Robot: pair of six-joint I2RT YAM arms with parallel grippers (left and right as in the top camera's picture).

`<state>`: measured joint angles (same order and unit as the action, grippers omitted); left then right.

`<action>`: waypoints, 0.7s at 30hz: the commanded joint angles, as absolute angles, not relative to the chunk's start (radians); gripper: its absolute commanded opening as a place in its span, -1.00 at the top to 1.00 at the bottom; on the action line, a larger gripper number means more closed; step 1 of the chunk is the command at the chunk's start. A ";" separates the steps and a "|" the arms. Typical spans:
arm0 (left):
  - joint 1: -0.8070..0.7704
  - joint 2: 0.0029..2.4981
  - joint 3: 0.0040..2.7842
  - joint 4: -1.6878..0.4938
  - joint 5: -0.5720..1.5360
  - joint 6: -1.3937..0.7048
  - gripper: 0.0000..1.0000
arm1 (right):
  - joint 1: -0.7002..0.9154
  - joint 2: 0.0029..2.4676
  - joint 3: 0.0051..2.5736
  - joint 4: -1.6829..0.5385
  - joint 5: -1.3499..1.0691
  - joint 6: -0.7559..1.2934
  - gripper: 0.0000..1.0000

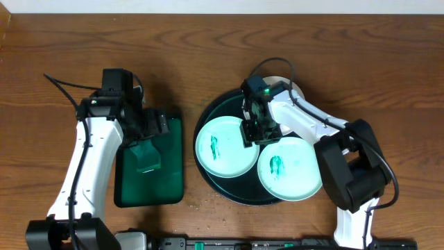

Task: Clean dirty plates on tray and stack at the side
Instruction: 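Lower the left gripper and grasp the green sponge in the water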

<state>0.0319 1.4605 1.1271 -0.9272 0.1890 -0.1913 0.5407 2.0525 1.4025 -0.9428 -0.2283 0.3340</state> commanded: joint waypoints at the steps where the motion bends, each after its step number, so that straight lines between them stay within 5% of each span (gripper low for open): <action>1: 0.035 1.455 1.149 -0.930 0.197 -0.205 -0.86 | 0.548 2.075 1.399 -0.936 -0.237 0.344 0.18; 4: 0.035 1.455 1.149 -0.930 0.197 -0.205 -0.86 | 0.548 2.075 1.399 -0.928 -0.237 0.344 0.45; 7: 0.035 1.455 1.149 -0.929 0.197 -0.205 -0.86 | 0.548 2.075 1.399 -0.925 -0.237 0.343 0.97; 18: 0.035 1.455 1.149 -0.929 0.198 -0.205 -0.86 | 0.550 2.075 1.399 -0.922 -0.236 0.309 0.98; 21: 0.035 1.455 1.149 -0.920 0.197 -0.205 -1.00 | 0.550 2.075 1.399 -0.922 -0.236 0.309 0.98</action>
<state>0.0319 1.4605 1.1271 -0.9260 0.1890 -0.1970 0.5323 2.0575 1.4017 -0.9352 -0.2104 0.3283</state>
